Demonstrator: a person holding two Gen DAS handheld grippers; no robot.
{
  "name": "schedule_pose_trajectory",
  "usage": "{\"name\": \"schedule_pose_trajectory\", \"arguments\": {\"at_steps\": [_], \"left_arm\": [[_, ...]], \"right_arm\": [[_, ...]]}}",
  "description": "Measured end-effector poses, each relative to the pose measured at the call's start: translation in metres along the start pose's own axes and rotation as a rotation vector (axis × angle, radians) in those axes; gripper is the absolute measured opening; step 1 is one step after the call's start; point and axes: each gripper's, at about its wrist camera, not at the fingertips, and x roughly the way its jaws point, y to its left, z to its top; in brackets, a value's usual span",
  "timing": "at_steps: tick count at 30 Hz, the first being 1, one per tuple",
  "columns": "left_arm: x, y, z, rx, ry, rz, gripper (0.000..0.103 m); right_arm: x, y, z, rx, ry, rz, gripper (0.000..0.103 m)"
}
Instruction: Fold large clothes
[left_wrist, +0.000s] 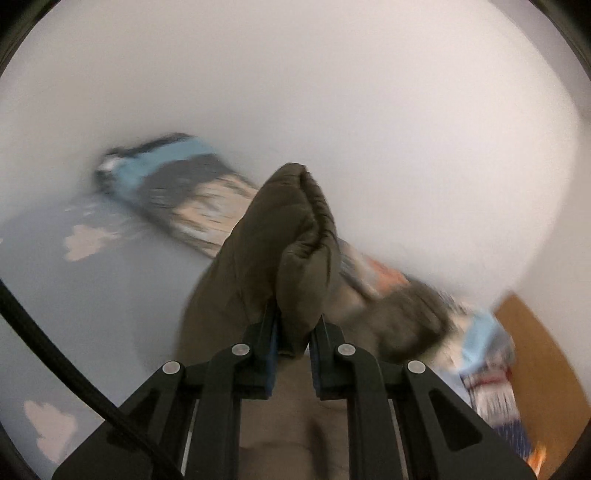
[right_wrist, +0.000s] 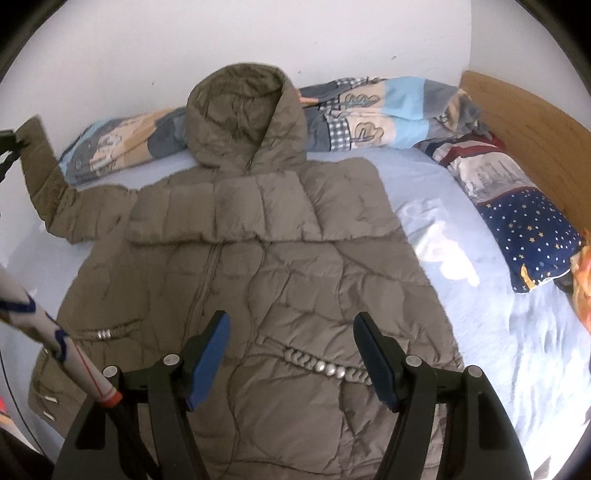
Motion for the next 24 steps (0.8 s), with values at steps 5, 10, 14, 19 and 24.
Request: {"name": "schedule_pose_trajectory", "arguments": {"at_steps": [5,10,14,19,24], "left_arm": [[0.025,-0.083,-0.055,0.128,0.149,-0.135,0.014],[0.071,-0.147,-0.141,0.276,0.354,-0.177,0.014],[0.098,-0.17,-0.213,0.398,0.51,-0.157,0.018],[0.11,-0.184,-0.27,0.607,0.73,-0.091,0.045],[0.065,-0.202,-0.246,0.66,0.651,-0.205,0.049]], "right_arm": [[-0.008,-0.014,0.005,0.045,-0.019,-0.003,0.073],[-0.012,-0.029,0.008,0.085,-0.028,-0.005,0.073],[-0.012,-0.041,0.011,0.116,-0.03,-0.009,0.073],[-0.01,-0.054,0.017,0.173,-0.024,0.006,0.073],[-0.002,-0.073,0.022,0.275,-0.016,0.076,0.073]]}}
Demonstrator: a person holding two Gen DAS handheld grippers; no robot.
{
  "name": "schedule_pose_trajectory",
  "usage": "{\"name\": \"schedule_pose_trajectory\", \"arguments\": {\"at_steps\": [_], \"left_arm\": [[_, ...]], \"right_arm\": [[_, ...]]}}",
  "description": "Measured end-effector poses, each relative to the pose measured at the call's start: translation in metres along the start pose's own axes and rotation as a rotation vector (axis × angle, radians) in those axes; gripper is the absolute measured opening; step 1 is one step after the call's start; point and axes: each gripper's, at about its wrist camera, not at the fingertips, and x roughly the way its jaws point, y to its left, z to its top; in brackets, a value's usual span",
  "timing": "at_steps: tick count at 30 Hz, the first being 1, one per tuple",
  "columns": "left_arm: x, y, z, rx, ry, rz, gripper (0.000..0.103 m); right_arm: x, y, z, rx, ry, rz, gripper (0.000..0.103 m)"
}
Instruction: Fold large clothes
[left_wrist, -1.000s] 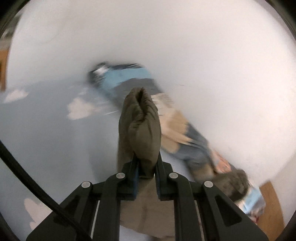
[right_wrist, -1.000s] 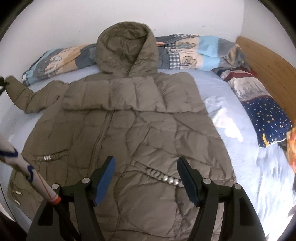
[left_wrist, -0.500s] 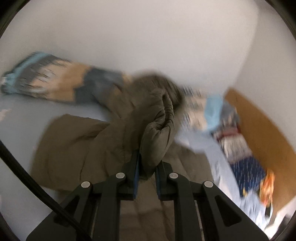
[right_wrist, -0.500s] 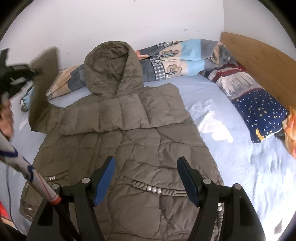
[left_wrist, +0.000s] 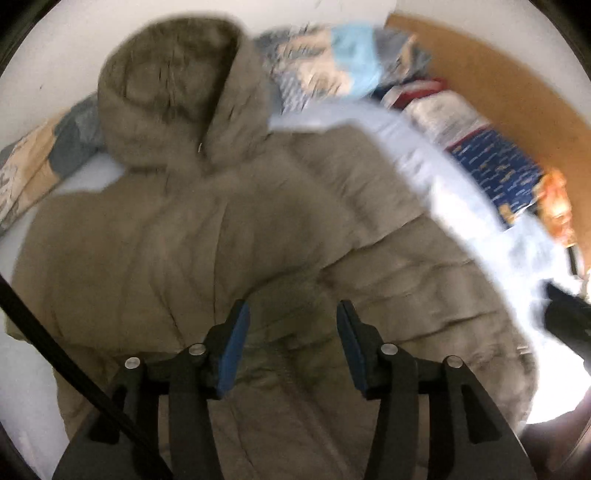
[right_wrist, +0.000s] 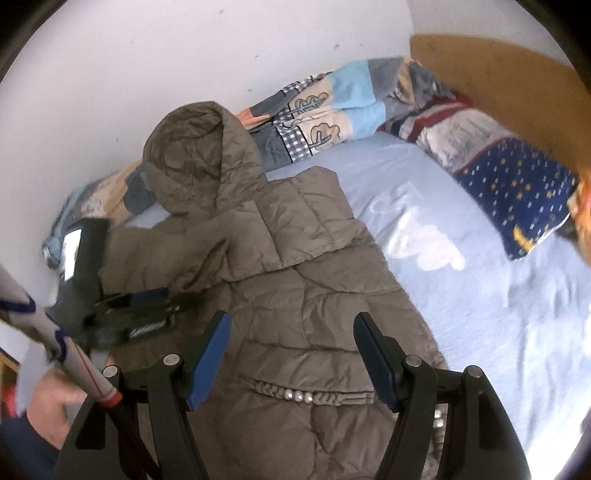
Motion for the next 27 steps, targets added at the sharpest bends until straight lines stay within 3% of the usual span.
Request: {"name": "schedule_pose_trajectory", "arguments": {"at_steps": [2,5,8,11,14,16,19,24,27], "left_arm": [[-0.041,0.009,0.005,-0.042,-0.079,-0.009,0.056],[-0.097,0.037,0.011,-0.147,-0.192,0.013,0.066],[-0.151,0.077,0.003,-0.315,-0.25,0.14,0.073],[-0.189,0.115,-0.033,-0.458,-0.274,0.329,0.078],[-0.201,0.154,-0.076,-0.595,-0.315,0.411,0.083],[-0.184,0.181,-0.09,-0.664,-0.302,0.432,0.083],[-0.159,0.191,-0.089,-0.629,-0.256,0.515,0.083],[-0.136,0.185,-0.066,-0.564,-0.243,0.435,0.083],[-0.13,0.19,-0.06,-0.547,-0.249,0.478,0.083]], "right_arm": [[0.007,-0.006,0.004,0.043,0.013,0.03,0.074],[0.024,-0.014,0.006,0.123,0.063,0.143,0.074],[0.038,-0.015,0.005,0.185,0.097,0.253,0.074],[0.051,-0.013,-0.001,0.239,0.137,0.33,0.074],[0.059,-0.01,-0.008,0.276,0.169,0.372,0.074],[0.064,-0.007,-0.01,0.28,0.186,0.404,0.074],[0.071,0.003,-0.015,0.26,0.198,0.385,0.074],[0.092,0.026,-0.01,0.313,0.236,0.394,0.074],[0.115,0.04,-0.003,0.367,0.261,0.384,0.074]]}}
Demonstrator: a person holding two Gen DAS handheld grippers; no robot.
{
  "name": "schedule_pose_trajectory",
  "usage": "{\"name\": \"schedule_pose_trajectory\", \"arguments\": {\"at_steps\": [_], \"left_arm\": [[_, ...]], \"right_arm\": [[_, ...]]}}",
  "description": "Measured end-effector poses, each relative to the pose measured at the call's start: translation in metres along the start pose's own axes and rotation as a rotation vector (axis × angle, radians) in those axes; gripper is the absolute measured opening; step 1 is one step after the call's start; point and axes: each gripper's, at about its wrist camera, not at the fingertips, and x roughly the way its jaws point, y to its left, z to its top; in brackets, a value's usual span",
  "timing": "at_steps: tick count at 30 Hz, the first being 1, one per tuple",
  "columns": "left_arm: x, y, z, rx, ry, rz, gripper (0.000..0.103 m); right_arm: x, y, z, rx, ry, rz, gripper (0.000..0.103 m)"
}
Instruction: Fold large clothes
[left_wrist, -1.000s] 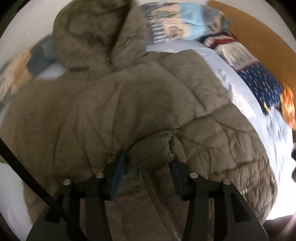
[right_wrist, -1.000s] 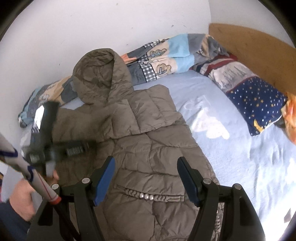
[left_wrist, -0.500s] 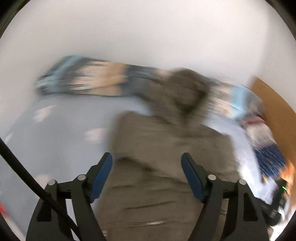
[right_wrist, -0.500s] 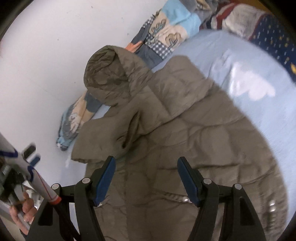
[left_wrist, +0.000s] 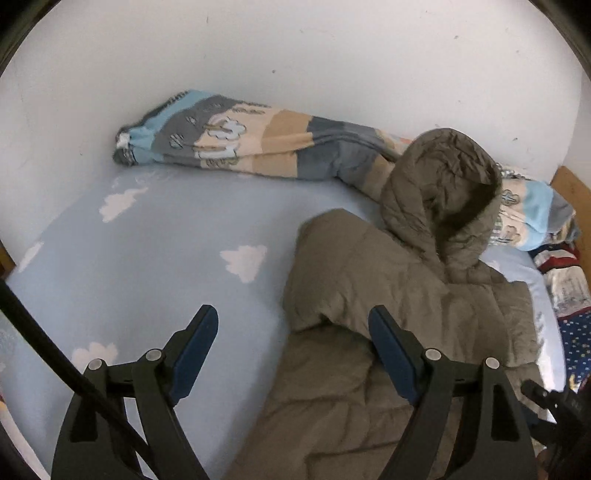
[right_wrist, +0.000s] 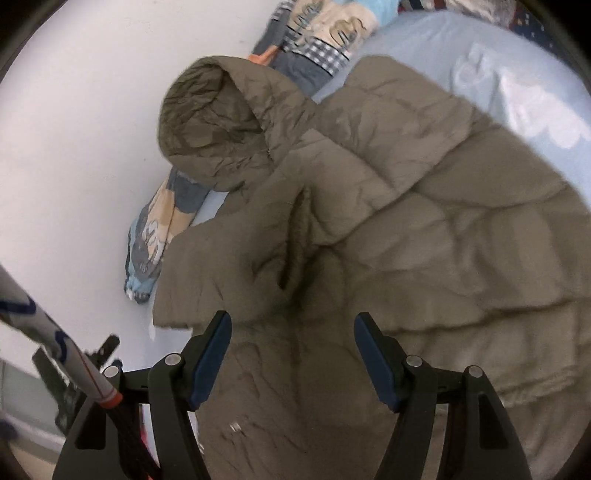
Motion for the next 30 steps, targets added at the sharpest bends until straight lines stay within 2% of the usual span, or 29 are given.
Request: {"name": "schedule_pose_trajectory", "arguments": {"at_steps": [3,5,7,8,10,13,18,22,25,27,29,30], "left_arm": [[0.003,0.016,0.005,-0.049,0.026,-0.022,0.083],[0.006,0.032,0.009,-0.109,0.044,-0.042,0.083],[0.007,0.047,0.01,-0.16,0.05,-0.042,0.083],[0.008,0.05,0.012,-0.173,0.051,-0.037,0.083],[0.01,0.059,0.013,-0.203,0.059,-0.027,0.083],[0.013,0.063,0.012,-0.214,0.076,-0.039,0.083],[0.023,0.056,0.007,-0.181,0.125,-0.043,0.083],[0.033,0.044,0.001,-0.148,0.165,-0.06,0.083],[0.042,0.028,-0.006,-0.099,0.205,-0.085,0.083],[0.053,0.009,-0.013,-0.02,0.259,-0.097,0.083],[0.066,-0.009,-0.027,0.062,0.327,-0.103,0.083],[0.075,-0.02,-0.036,0.105,0.368,-0.09,0.083]], "right_arm": [[0.027,0.009,0.009,0.013,0.012,-0.037,0.073],[0.042,0.013,0.014,0.014,0.028,-0.044,0.058],[0.058,0.017,0.018,0.023,0.044,-0.038,0.048],[0.064,0.018,0.019,0.022,0.054,-0.034,0.035],[0.069,0.026,0.022,-0.009,0.05,-0.07,0.022],[0.053,0.049,0.034,-0.133,-0.04,-0.135,0.018],[0.024,0.057,0.071,-0.255,-0.182,-0.344,0.017],[0.023,0.034,0.104,-0.251,-0.194,-0.415,0.017],[0.04,0.018,0.117,-0.241,-0.154,-0.429,0.018],[0.05,0.009,0.117,-0.236,-0.135,-0.458,0.024],[0.062,-0.002,0.115,-0.227,-0.077,-0.496,0.051],[0.062,-0.007,0.113,-0.233,-0.067,-0.513,0.057]]}}
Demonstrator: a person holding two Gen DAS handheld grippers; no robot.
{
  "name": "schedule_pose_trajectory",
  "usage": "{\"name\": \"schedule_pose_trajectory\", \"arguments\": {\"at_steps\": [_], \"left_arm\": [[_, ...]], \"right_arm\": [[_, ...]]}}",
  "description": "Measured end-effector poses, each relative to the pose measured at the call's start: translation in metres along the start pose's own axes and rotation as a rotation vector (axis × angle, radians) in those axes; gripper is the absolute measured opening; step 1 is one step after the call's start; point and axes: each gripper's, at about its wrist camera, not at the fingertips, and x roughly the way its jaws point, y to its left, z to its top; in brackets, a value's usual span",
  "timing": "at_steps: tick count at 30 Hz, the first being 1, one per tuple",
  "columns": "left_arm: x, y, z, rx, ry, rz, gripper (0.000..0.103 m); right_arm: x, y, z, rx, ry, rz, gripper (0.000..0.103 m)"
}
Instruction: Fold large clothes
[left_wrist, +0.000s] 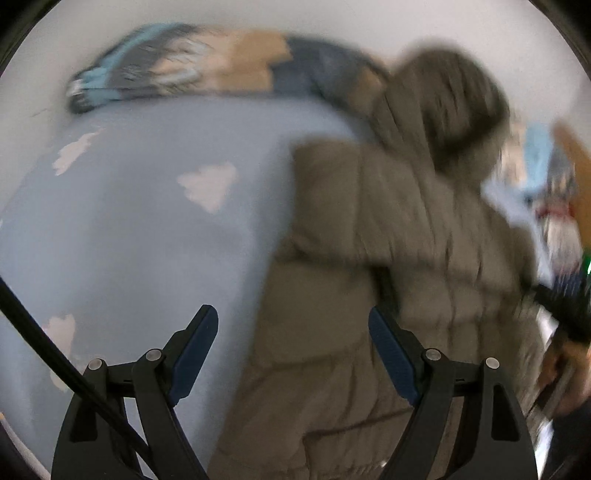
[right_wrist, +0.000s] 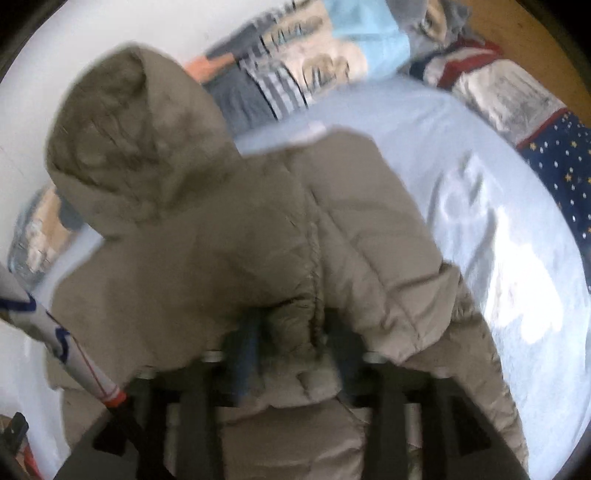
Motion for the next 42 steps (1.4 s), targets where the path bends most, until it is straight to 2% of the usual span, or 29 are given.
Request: {"name": "schedule_pose_trajectory", "arguments": {"at_steps": [1,4,7,10,12,13,15,17,20,23,25,26,28,30,32,34,36,37,38,40,42], "left_arm": [[0.012,-0.009,-0.006,0.043,0.05,0.028,0.083],[0.034,-0.027,-0.02,0.138,0.122,0.097,0.083],[0.041,-0.038,-0.029,0.21,0.164,0.134,0.083],[0.039,-0.036,-0.035,0.215,0.173,0.132,0.083],[0.028,-0.028,-0.038,0.189,0.167,0.143,0.083],[0.015,-0.024,-0.034,0.176,0.143,0.13,0.083],[-0.027,-0.014,-0.038,0.153,0.042,0.041,0.083],[-0.059,-0.001,-0.052,0.136,-0.009,-0.032,0.083],[-0.076,0.028,-0.085,0.073,0.02,-0.079,0.083],[-0.072,0.059,-0.13,-0.005,0.081,-0.069,0.083],[-0.067,0.087,-0.164,-0.083,0.131,-0.057,0.083],[-0.065,0.094,-0.171,-0.11,0.14,-0.061,0.083],[-0.065,0.108,-0.196,-0.182,0.161,-0.104,0.083],[-0.064,0.11,-0.206,-0.216,0.175,-0.149,0.083],[-0.062,0.106,-0.214,-0.217,0.176,-0.192,0.083],[-0.059,0.097,-0.216,-0.195,0.167,-0.199,0.082],[-0.057,0.088,-0.216,-0.168,0.155,-0.219,0.065],[-0.055,0.08,-0.216,-0.147,0.159,-0.254,0.045],[-0.056,0.075,-0.216,-0.133,0.153,-0.25,0.042],[-0.056,0.066,-0.217,-0.082,0.131,-0.197,0.041],[-0.056,0.06,-0.217,-0.06,0.115,-0.171,0.033]], "right_arm": [[0.0,-0.002,-0.002,-0.013,0.0,-0.016,0.065],[-0.015,-0.008,-0.006,-0.045,-0.008,-0.035,0.065],[-0.046,-0.021,-0.02,-0.06,-0.047,-0.021,0.067],[-0.06,-0.038,-0.048,-0.097,0.029,0.003,0.069],[-0.064,-0.053,-0.069,-0.124,0.11,-0.025,0.069],[-0.075,-0.066,-0.08,-0.112,0.105,-0.016,0.069],[-0.114,-0.096,-0.098,-0.06,0.008,0.056,0.069],[-0.139,-0.121,-0.114,-0.029,-0.028,0.084,0.074],[-0.164,-0.173,-0.15,0.018,-0.031,0.067,0.076],[-0.167,-0.212,-0.175,0.069,0.0,0.049,0.076],[-0.165,-0.232,-0.187,0.122,0.02,0.08,0.076],[-0.163,-0.239,-0.192,0.13,0.037,0.102,0.076],[-0.159,-0.246,-0.2,0.138,0.066,0.115,0.076],[-0.155,-0.246,-0.202,0.155,0.088,0.14,0.076],[-0.152,-0.243,-0.204,0.163,0.104,0.169,0.076],[-0.147,-0.237,-0.206,0.143,0.117,0.158,0.076],[-0.143,-0.23,-0.211,0.11,0.133,0.134,0.076],[-0.142,-0.229,-0.213,0.104,0.137,0.135,0.076],[-0.141,-0.228,-0.216,0.104,0.146,0.162,0.073],[-0.14,-0.226,-0.22,0.116,0.153,0.23,0.051],[-0.142,-0.223,-0.223,0.099,0.131,0.226,0.034]]}}
